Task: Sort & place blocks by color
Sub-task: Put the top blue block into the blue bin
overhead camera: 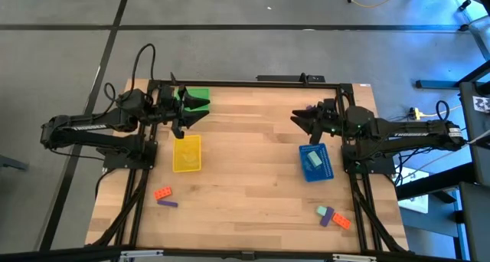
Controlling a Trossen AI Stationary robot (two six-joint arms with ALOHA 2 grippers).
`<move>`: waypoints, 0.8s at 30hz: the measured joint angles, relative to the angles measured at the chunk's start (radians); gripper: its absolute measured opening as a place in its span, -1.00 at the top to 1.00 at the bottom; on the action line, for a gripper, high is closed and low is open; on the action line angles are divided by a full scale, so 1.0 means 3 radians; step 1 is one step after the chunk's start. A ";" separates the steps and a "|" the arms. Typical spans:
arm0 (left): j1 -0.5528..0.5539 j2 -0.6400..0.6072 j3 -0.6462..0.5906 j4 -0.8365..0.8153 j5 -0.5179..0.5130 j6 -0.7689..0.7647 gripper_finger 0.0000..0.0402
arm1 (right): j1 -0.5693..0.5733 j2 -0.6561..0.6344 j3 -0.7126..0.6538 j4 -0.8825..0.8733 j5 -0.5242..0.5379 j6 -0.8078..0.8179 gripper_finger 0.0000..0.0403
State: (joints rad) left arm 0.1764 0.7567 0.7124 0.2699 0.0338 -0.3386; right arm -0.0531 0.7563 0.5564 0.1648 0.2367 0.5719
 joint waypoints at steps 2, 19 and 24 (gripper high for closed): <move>0.0000 0.0000 0.0000 0.0000 0.0000 0.0000 0.00 | -0.0039 0.0000 0.0000 -0.0081 -0.0019 0.0244 0.03; -0.0001 0.0001 -0.0003 0.0016 0.0002 0.0001 0.00 | -0.0634 0.1049 0.1314 -0.3348 0.0782 0.1333 -0.45; -0.0001 0.0001 -0.0003 0.0014 0.0003 0.0002 0.00 | -0.0905 0.1443 0.1284 -0.3475 0.1452 0.1958 -0.42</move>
State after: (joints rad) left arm 0.1761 0.7570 0.7116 0.2741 0.0345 -0.3379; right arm -0.3245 1.1891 0.9415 -0.8777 0.6723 1.1593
